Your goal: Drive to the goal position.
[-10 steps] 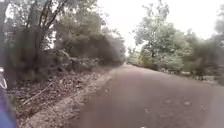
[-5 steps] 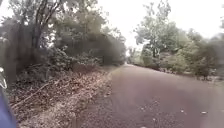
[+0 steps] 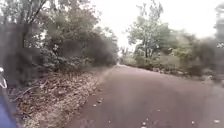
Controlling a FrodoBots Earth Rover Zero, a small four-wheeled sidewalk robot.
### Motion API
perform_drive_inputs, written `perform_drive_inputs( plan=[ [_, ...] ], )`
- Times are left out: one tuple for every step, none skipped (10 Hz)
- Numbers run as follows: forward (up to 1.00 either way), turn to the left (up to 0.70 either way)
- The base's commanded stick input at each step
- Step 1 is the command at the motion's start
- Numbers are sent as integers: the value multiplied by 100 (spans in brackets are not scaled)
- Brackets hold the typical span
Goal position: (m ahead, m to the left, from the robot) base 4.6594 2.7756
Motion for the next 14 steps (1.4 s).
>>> perform_drive_inputs(
  plan=[
    [70,-1],
    [70,-1],
    [70,-1],
    [70,-1],
    [70,-1],
    [70,-1],
    [70,-1],
    [70,-1],
    [70,-1],
    [70,-1],
    [70,-1],
    [70,-1],
    [70,-1],
    [70,-1]
  ],
)
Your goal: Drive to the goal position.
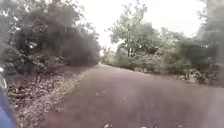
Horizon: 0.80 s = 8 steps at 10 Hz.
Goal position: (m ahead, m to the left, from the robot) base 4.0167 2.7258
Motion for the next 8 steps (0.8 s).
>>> perform_drive_inputs(
  plan=[
    [70,-1],
    [70,-1],
    [70,-1],
    [70,-1],
    [70,-1],
    [70,-1],
    [70,-1],
    [70,-1]
  ],
)
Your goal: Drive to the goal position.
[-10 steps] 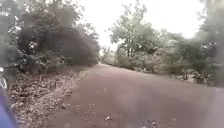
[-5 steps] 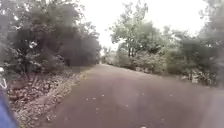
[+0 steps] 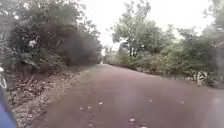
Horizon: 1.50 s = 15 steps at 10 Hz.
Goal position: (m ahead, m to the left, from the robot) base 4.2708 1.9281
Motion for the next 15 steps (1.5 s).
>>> perform_drive_inputs(
  plan=[
    [70,-1],
    [70,-1],
    [70,-1],
    [70,-1],
    [70,-1],
    [70,5],
    [70,20],
    [70,6],
    [70,-1],
    [70,-1],
    [70,-1],
    [70,-1],
    [70,-1],
    [70,-1],
    [70,-1]
  ],
)
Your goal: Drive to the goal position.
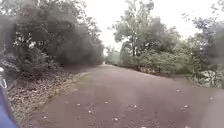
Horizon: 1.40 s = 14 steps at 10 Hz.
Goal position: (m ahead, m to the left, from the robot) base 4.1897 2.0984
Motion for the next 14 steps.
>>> perform_drive_inputs(
  plan=[
    [70,-1],
    [70,-1],
    [70,-1],
    [70,-1],
    [70,-1],
    [70,-1],
    [70,16],
    [70,21],
    [70,13],
    [70,3],
    [70,1],
    [70,1],
    [70,1],
    [70,1]
  ],
)
